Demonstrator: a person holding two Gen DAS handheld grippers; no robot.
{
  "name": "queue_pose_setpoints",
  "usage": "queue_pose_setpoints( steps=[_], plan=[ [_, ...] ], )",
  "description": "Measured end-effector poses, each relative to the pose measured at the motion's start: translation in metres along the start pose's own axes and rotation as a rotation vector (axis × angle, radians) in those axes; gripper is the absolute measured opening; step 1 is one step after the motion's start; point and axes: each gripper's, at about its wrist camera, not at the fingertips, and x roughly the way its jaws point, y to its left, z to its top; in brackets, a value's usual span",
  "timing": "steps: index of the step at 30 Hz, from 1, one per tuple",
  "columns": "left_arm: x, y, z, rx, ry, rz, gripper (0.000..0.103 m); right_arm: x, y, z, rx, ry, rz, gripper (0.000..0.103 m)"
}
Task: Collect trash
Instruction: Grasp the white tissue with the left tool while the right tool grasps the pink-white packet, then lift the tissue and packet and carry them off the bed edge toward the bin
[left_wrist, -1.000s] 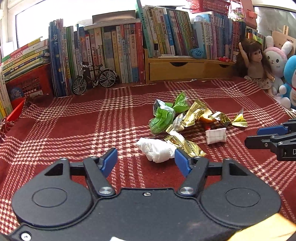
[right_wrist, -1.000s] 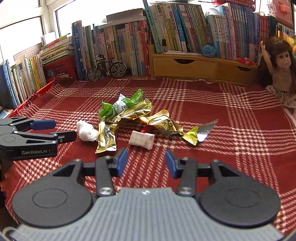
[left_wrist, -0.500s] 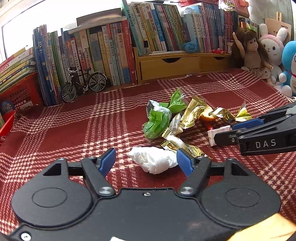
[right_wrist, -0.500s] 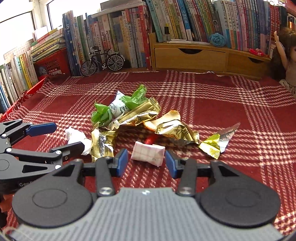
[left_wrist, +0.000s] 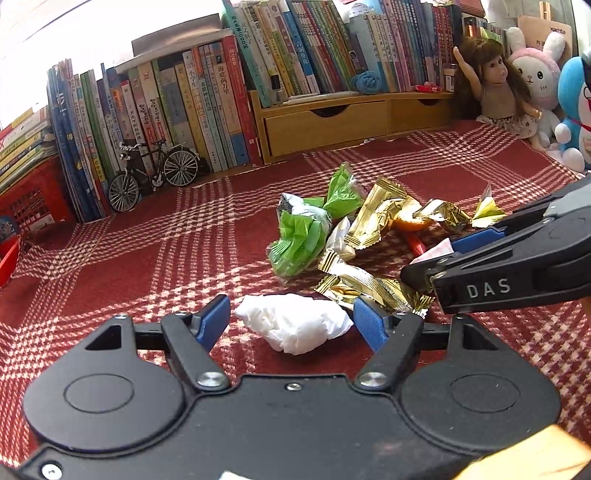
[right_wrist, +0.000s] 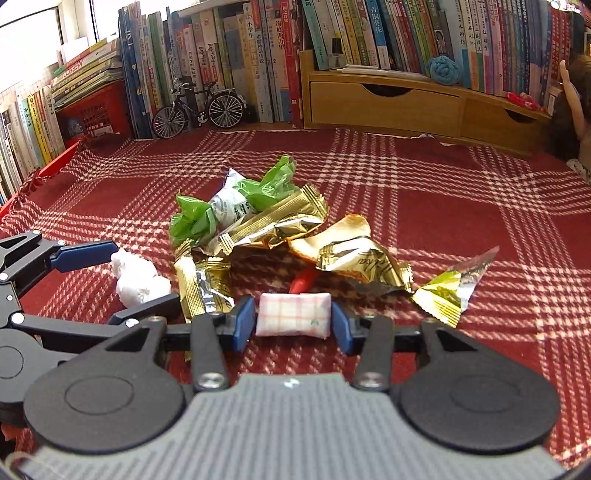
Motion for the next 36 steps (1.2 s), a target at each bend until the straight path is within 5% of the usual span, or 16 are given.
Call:
queue_pose_setpoints(
  steps=[3,6,10,36],
  plan=[
    [-0.002,-0.004,0.000,0.025,-0.011,-0.007,0.066,0.000,0.000,0.000,-0.004,0.000,0.003,0.049],
    [-0.003,-0.007,-0.001,0.034,-0.010,-0.002,0.045,-0.002,0.000,0.000,-0.005,0.000,0.011,0.047],
    [-0.009,-0.004,0.000,0.013,-0.012,-0.012,0.034,-0.008,0.000,-0.003,-0.013,-0.009,0.027,0.047],
    [-0.077,0.004,-0.013,-0.098,-0.048,-0.047,0.026,-0.075,0.000,-0.031,-0.043,-0.072,0.062,0.047]
  ],
)
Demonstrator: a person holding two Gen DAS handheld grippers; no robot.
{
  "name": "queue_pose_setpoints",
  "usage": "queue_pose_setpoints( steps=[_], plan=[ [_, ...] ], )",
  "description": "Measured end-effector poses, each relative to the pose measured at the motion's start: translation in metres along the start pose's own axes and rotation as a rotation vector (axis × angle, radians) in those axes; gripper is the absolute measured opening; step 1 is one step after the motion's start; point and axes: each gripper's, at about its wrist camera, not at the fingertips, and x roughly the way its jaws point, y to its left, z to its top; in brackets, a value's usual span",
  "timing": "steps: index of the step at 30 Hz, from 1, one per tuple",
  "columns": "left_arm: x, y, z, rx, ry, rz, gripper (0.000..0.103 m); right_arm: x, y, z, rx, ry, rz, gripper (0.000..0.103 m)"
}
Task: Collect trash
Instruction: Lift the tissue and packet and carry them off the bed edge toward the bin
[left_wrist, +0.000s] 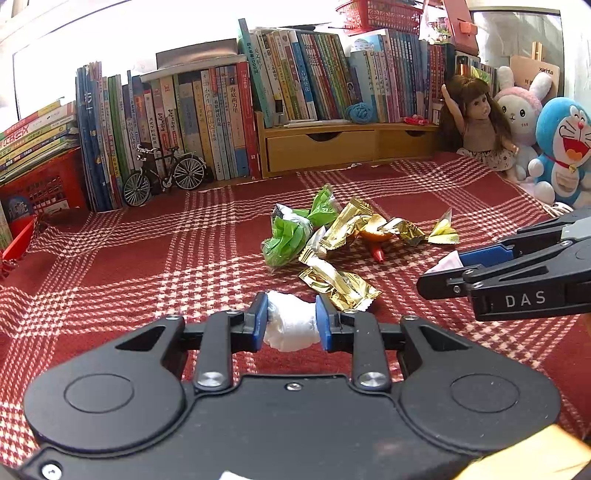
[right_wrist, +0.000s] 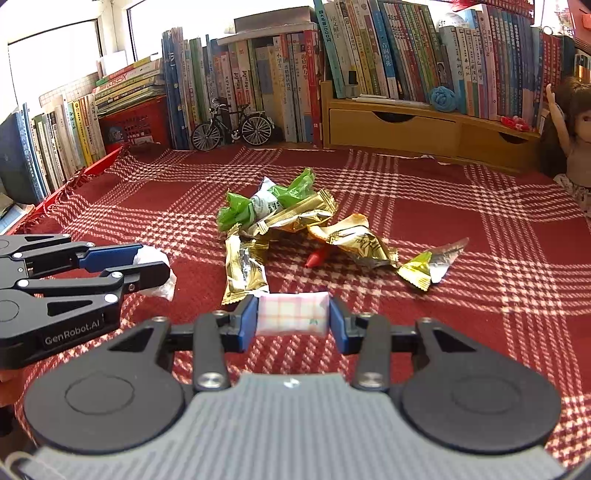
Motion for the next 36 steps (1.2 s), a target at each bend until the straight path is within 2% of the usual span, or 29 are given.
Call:
queue_pose_setpoints(
  steps=[20,36],
  plan=[
    [-0.070,-0.008,-0.021,-0.063,-0.037,-0.056,0.026,-0.067,-0.007,-0.036,0.046,-0.036,0.028,0.047],
    [-0.120,-0.024,-0.060,-0.067,-0.031,-0.096,0.026,-0.103,0.000,-0.083,0.059,-0.010,0.045,0.047]
  ],
)
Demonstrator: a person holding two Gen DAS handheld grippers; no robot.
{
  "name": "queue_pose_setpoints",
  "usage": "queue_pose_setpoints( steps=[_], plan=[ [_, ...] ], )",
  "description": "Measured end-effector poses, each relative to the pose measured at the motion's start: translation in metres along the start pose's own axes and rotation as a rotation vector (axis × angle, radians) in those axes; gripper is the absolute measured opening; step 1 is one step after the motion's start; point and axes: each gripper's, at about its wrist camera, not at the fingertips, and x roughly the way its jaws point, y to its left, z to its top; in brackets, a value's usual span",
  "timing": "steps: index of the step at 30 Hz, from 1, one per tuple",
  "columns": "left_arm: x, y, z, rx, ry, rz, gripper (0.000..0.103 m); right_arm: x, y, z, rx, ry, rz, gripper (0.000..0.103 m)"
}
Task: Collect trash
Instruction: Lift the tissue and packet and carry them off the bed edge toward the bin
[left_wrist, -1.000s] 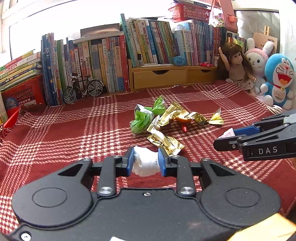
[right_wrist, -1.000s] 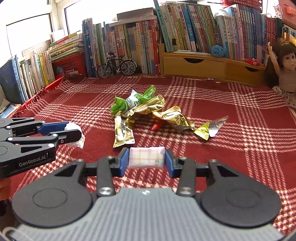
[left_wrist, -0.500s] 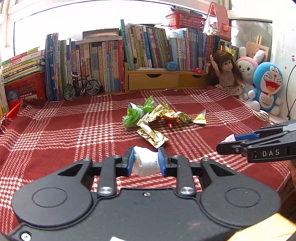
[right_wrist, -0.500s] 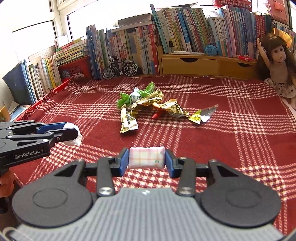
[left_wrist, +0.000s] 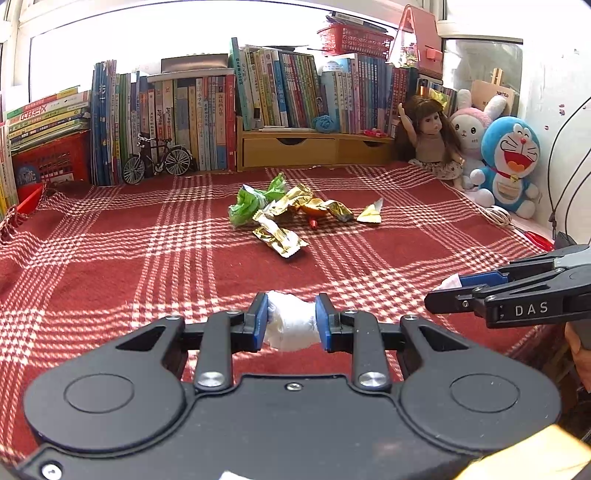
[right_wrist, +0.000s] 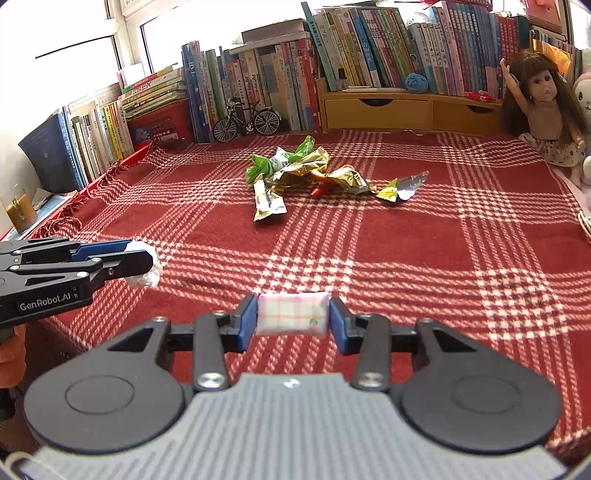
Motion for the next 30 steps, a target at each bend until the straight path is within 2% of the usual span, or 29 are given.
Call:
queue_pose_setpoints(
  steps=[6,16,21,25,30],
  plan=[
    [-0.027,-0.007,-0.021,0.021,0.025,-0.022,0.026,-0.016,0.007,-0.026,-0.010,0.032,0.010,0.047],
    [-0.059,-0.015,-0.076,0.011,0.155,-0.052,0.026,-0.034,0.021,-0.078,-0.008,0.116,0.019,0.047],
    [-0.060,-0.023,-0.100,0.036,0.219,-0.049,0.026,-0.029,0.027,-0.101,0.009,0.175,0.026,0.047],
    [-0.053,-0.025,-0.118,0.010,0.291,-0.047,0.026,-0.022,0.029,-0.117,0.040,0.211,0.010,0.047],
    [-0.033,-0.024,-0.137,-0.013,0.401,-0.014,0.026,-0.012,0.030,-0.135,0.091,0.266,0.030,0.047]
  ],
)
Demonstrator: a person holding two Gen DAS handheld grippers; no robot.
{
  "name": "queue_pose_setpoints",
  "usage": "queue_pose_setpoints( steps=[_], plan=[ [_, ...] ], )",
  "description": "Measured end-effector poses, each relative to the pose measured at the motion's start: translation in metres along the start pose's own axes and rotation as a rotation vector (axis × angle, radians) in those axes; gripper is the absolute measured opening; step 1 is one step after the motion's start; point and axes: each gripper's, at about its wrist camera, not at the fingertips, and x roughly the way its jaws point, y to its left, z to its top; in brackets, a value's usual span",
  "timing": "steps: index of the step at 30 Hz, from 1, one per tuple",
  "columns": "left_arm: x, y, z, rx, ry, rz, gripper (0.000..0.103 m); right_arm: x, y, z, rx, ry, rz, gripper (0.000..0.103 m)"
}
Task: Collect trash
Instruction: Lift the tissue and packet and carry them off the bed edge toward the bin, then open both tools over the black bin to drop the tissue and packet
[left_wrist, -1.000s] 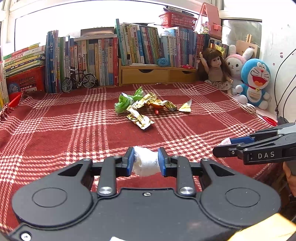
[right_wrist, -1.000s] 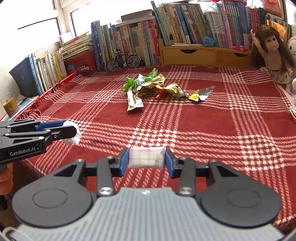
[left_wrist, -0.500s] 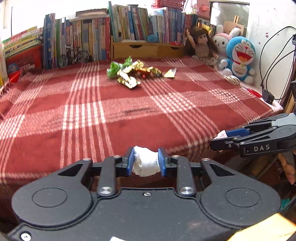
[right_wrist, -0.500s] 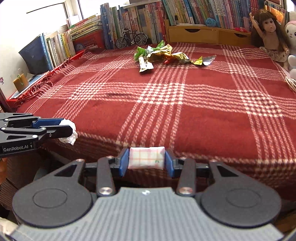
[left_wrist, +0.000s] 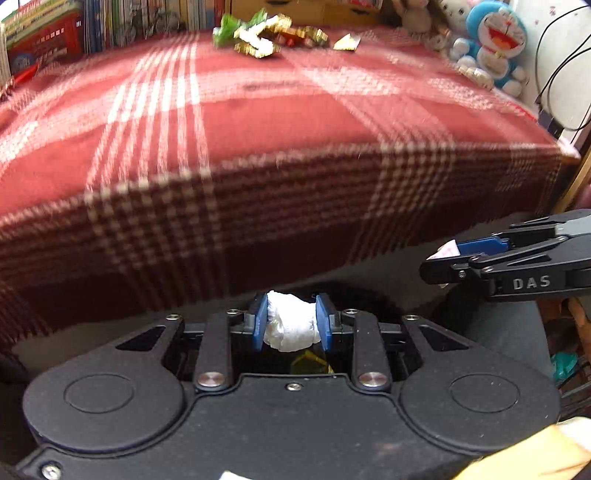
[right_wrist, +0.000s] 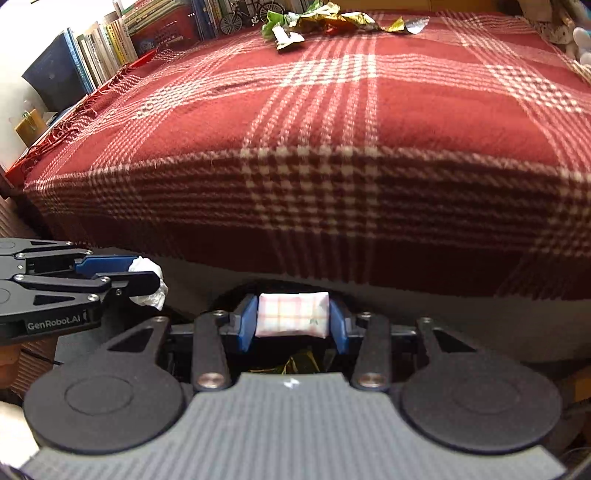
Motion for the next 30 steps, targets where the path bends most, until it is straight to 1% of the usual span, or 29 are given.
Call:
queue_pose_setpoints(
  steps=[5,11,15,17,20,25,30],
  plan=[
    [0.018,0.005,-0.003,-0.017,0.059,-0.008,0.026,0.010,-0.002,-0.004,0.022,0.036,0.001,0.047],
    [0.029,0.005,-0.002,-0.005,0.084,-0.004,0.027,0.018,-0.002,0.002,0.019,0.048,-0.005,0.048],
    [0.034,0.006,0.001,-0.004,0.090,-0.003,0.028,0.021,0.000,0.007,0.007,0.048,-0.015,0.053],
    [0.036,0.006,0.002,-0.006,0.092,-0.001,0.030,0.022,0.001,0.008,0.001,0.048,-0.019,0.061],
    [0.039,0.005,0.006,-0.004,0.094,0.002,0.038,0.024,0.002,0.011,-0.002,0.052,-0.017,0.064],
    [0.040,0.004,0.009,0.001,0.089,-0.007,0.048,0.024,0.001,0.011,-0.002,0.052,-0.019,0.065],
    [0.040,0.001,0.012,0.009,0.081,0.002,0.054,0.025,0.001,0.011,-0.001,0.051,-0.017,0.065]
  ],
)
